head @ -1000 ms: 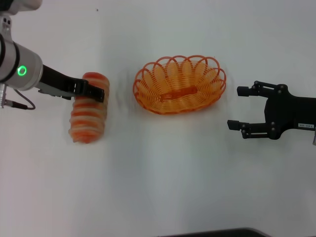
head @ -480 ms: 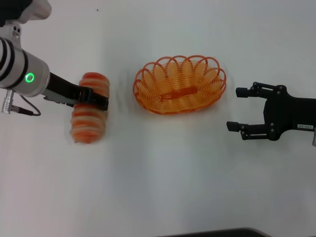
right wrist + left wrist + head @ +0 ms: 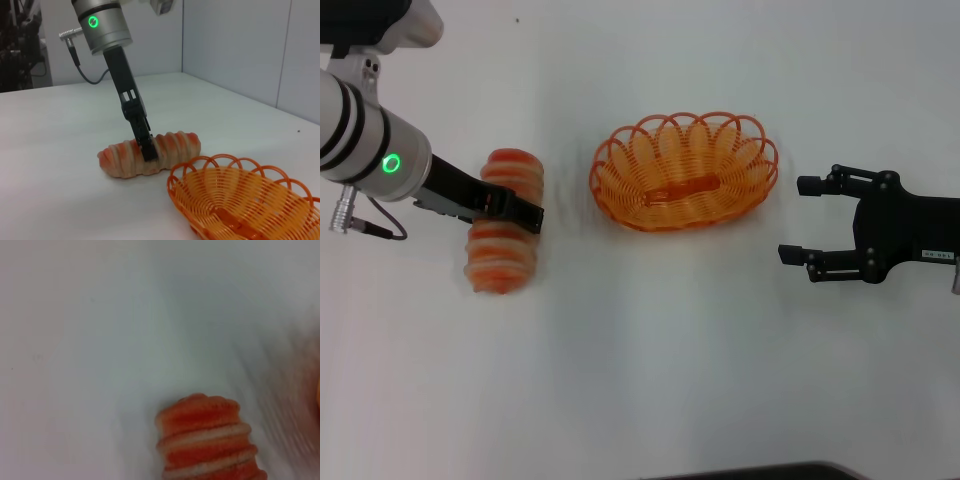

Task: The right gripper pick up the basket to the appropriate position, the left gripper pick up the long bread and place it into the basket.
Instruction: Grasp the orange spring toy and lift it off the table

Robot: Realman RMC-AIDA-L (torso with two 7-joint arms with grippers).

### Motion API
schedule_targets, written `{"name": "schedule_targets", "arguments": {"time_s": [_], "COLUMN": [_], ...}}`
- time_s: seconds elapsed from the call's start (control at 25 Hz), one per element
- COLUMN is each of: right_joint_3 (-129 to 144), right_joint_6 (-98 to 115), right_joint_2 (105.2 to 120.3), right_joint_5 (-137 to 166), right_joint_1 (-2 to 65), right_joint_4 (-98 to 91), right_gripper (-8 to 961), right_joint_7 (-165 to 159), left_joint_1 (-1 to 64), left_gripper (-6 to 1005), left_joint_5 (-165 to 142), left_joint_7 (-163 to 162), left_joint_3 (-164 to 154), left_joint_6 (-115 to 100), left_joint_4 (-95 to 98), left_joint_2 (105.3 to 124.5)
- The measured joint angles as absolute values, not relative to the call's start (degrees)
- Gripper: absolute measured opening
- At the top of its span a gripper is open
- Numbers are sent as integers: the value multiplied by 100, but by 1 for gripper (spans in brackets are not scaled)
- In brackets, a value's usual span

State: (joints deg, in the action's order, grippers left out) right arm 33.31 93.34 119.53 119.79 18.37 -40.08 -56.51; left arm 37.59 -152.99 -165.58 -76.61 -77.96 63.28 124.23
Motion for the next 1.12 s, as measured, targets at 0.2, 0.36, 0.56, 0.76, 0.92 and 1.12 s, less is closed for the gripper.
{"name": "schedule_targets", "arguments": {"time_s": [0.2, 0.36, 0.56, 0.76, 0.92, 1.12], "right_joint_3": [3331, 3331, 3331, 3331, 3331, 3331], "right_joint_6": [9334, 9334, 9334, 9334, 9334, 9335], "right_joint_2": [11953, 11953, 11953, 11953, 11946, 11944], "right_joint_5": [11979, 11979, 11979, 11979, 11979, 11979], "right_joint_1": [1837, 1837, 1826, 1823, 1829, 1838], "right_joint_4": [-4008, -4008, -4015, -4017, -4017, -4017], "right_gripper": [896, 896, 896, 896, 896, 896], "right_joint_7": [-5651, -5651, -5651, -5651, -5645, -5643], "left_joint_1": [3777, 3816, 3824, 3831, 3884, 4162], "left_gripper": [839, 835, 722, 639, 601, 559], "left_joint_5": [-15368, -15393, -15398, -15399, -15400, -15437], "left_joint_7": [-16559, -16556, -16550, -16539, -16390, -15929], "left_joint_3": [-7664, -7665, -7663, -7640, -7600, -7344], "left_joint_6": [-7855, -7878, -7915, -7999, -8201, -8736], "left_joint_4": [6362, 6343, 6363, 6457, 6662, 6942], "left_joint_2": [12419, 12411, 12408, 12410, 12384, 12251]}}
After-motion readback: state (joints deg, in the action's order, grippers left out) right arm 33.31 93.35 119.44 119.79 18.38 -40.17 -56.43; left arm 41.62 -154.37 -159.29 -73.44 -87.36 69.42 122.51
